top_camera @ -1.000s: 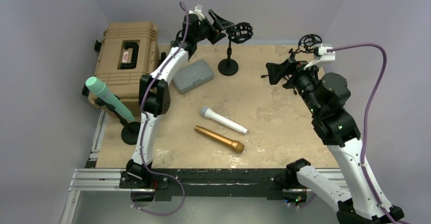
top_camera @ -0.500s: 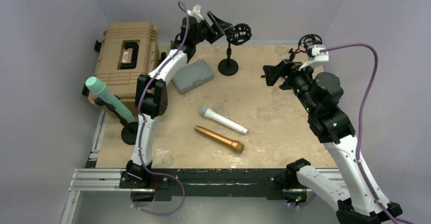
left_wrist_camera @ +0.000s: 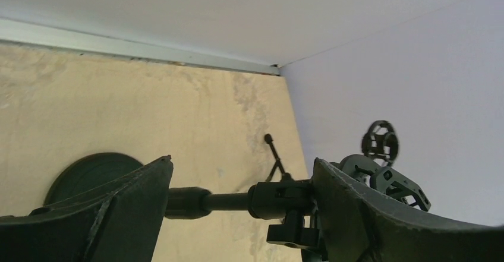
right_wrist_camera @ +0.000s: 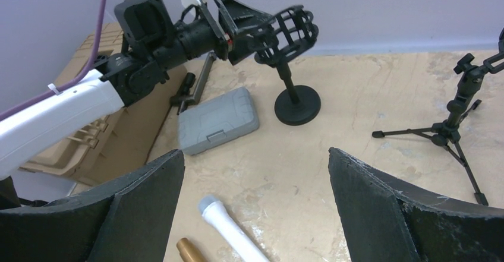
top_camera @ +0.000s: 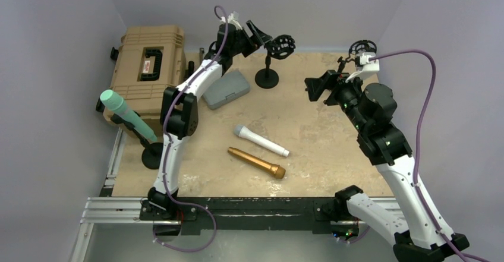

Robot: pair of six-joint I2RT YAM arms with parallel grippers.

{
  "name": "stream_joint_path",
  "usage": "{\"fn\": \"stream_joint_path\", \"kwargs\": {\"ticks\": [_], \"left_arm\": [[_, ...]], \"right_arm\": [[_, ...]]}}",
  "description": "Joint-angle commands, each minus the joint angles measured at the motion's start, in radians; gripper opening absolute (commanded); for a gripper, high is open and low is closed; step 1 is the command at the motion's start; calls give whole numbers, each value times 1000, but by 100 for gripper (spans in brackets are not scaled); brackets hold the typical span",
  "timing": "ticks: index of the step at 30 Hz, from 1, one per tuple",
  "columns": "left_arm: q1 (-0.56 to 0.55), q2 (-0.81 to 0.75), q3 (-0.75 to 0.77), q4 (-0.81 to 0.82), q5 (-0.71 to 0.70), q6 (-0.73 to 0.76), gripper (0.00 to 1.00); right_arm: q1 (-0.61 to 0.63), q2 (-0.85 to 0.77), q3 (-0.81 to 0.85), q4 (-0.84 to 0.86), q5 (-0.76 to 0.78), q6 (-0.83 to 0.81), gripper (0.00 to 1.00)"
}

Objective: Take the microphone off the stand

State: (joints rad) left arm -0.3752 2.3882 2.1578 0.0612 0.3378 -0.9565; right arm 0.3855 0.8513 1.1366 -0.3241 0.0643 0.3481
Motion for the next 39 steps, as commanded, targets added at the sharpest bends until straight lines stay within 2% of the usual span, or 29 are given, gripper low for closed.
{"fn": "stream_joint_path", "kwargs": {"ticks": [1,9,12,16,21,24,30,39], "left_arm": [[-14,65,-90,-294,-124,159,84],[-14,85,-59,-314,-124,178,85],[-14,93,7,-406,-127,196,85],[-6,21,16,-413,-108,219,90],[-1,-44,266,-617,-117,295,97],[6,-116,326,-671,-133,320,100],[11,-305,301,-751,-84,337,100],[-45,-742,-67,-751,4,338,100]], "right_arm": [[0,4,-5,45,-4,8,89],[0,6,-16,46,-8,8,89],[0,6,-18,45,-12,12,89],[0,7,-18,50,-27,16,89],[0,25,-29,55,-60,24,89],[0,34,-42,65,-62,29,89],[0,89,-41,58,-116,17,90],[2,185,-69,134,-275,21,91]]}}
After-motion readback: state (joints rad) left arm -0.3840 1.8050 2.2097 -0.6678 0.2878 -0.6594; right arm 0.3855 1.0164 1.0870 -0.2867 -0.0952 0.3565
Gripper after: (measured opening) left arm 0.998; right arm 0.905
